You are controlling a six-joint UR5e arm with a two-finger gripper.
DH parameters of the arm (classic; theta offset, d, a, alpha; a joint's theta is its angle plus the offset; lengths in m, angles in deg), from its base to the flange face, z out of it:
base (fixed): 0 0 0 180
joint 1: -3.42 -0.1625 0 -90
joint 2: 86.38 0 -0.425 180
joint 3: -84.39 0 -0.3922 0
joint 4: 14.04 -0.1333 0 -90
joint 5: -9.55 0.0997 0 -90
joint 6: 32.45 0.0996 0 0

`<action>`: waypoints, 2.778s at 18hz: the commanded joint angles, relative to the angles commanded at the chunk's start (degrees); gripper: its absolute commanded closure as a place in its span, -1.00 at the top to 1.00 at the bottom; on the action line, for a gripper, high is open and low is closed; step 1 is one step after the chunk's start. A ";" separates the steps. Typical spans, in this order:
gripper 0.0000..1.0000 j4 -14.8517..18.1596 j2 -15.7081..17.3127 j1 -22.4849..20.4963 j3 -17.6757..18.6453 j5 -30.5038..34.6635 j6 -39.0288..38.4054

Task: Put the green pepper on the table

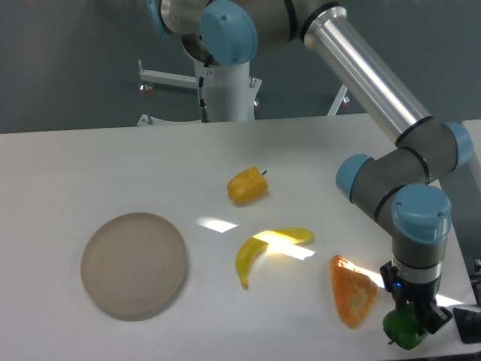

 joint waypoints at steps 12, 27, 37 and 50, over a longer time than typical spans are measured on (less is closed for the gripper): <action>-0.22 0.70 5.52 1.85 7.19 0.62 -2.02; -0.22 -1.22 31.54 1.06 45.07 -2.19 -0.53; -0.22 -2.55 36.65 -7.81 56.33 -4.91 18.00; -0.22 -3.34 36.65 -13.35 60.90 -15.28 17.05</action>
